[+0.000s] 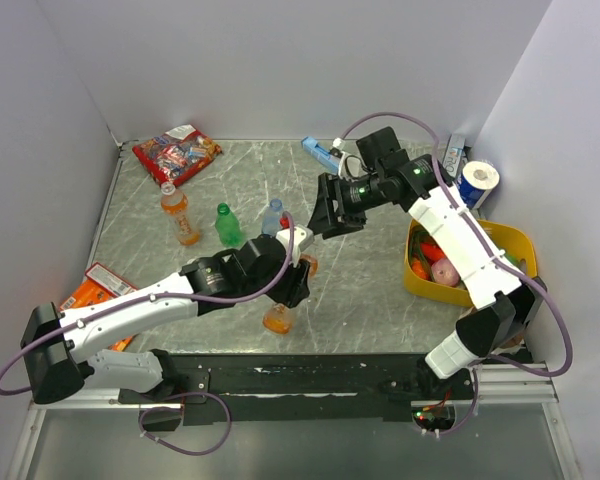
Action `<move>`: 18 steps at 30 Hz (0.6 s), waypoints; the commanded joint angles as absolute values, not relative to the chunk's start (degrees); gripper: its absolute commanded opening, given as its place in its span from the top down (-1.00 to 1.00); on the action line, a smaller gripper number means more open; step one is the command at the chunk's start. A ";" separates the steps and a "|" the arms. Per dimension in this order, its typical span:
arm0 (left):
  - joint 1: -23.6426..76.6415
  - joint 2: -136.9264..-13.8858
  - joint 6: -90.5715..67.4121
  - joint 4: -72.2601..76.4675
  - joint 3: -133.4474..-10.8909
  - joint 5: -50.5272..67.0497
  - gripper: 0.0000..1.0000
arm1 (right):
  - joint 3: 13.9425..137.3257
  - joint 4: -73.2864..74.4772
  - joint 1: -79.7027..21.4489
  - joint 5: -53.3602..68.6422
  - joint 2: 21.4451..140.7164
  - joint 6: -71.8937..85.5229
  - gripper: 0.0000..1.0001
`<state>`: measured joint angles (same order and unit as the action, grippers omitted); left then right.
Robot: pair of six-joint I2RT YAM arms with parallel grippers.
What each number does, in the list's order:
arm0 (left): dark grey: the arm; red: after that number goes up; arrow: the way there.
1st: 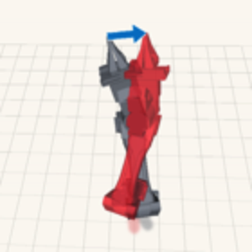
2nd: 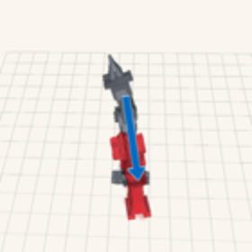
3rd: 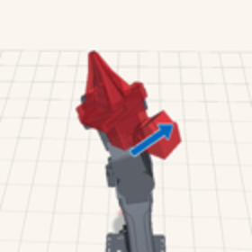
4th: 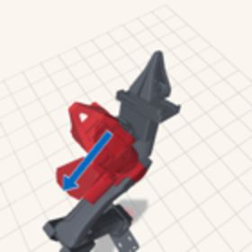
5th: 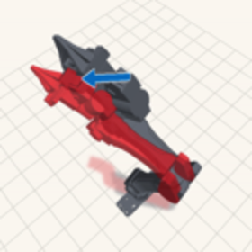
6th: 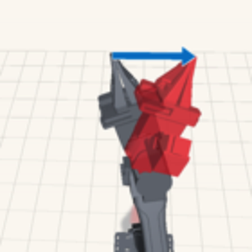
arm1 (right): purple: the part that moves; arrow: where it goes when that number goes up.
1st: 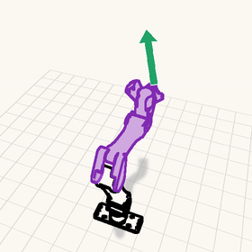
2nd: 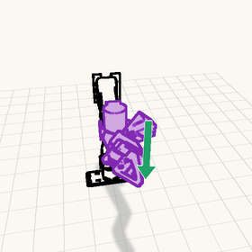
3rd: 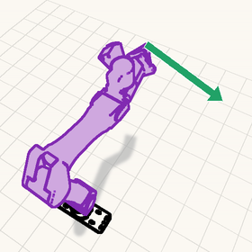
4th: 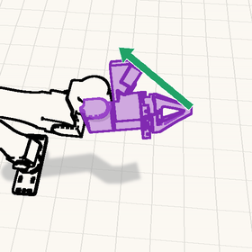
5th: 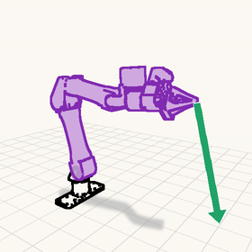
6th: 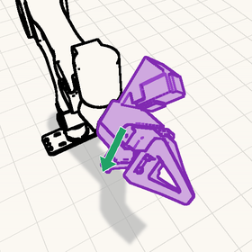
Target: Unscrew the bottle caps
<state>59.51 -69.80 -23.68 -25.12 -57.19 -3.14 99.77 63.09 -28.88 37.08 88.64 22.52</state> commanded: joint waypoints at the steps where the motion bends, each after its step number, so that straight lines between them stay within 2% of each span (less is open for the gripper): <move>1: 60.03 -69.79 -24.26 -23.82 -60.73 -4.83 -0.03 | 100.72 65.21 -30.06 34.81 90.26 23.29 -0.26; 5: 60.03 -70.40 -24.61 -24.08 -61.08 -4.22 -0.03 | 101.07 66.80 -30.15 30.51 90.35 23.29 -0.28; 12: 60.56 -70.31 -24.26 -23.91 -61.35 -3.95 -0.04 | 100.11 65.05 -30.15 33.12 90.53 23.38 -0.23; 16: 60.64 -70.66 -25.05 -23.82 -60.91 -3.52 -0.04 | 99.49 62.58 -30.15 38.31 91.23 24.61 0.07; 18: 60.82 -70.58 -25.49 -23.56 -60.56 -3.43 -0.04 | 99.58 61.53 -30.23 40.33 91.67 24.96 0.15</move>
